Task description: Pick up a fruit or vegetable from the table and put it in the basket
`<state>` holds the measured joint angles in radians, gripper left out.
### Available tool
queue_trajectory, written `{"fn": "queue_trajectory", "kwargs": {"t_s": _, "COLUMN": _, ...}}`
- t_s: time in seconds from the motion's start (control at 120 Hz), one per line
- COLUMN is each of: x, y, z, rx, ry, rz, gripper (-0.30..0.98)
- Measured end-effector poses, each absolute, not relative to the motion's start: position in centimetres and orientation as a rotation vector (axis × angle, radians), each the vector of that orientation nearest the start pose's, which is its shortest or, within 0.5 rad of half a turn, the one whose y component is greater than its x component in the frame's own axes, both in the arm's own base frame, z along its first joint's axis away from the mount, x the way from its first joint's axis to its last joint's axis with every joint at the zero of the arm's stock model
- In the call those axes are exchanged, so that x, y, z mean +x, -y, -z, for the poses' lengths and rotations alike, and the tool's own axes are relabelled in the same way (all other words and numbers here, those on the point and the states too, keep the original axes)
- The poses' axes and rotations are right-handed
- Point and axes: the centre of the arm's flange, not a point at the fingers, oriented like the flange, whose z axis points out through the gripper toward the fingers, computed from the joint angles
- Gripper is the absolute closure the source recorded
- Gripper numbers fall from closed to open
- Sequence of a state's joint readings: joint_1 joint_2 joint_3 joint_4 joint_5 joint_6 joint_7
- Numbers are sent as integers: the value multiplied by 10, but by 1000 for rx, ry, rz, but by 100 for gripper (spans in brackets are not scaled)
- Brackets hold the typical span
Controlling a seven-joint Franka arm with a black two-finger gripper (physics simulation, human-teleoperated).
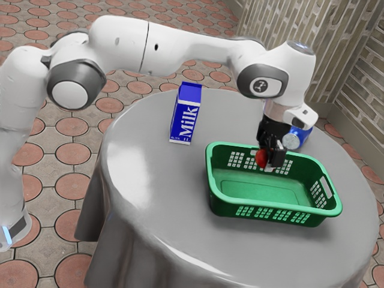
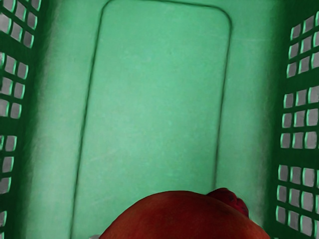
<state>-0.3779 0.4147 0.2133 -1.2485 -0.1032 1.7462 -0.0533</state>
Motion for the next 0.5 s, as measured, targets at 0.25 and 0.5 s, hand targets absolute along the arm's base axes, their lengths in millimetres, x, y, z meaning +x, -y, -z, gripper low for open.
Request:
{"fn": "queue_trajectory", "kwargs": {"t_s": 0.25, "x": 697, "y": 138, "z": -497, "rx": -3145, "ry": -127, "rz": 152, "gripper": 48}}
{"fn": "queue_trajectory", "kwargs": {"t_s": 0.5, "x": 711, "y": 122, "z": -486, "rx": -3204, "ry": -49, "rz": 222, "gripper": 16}}
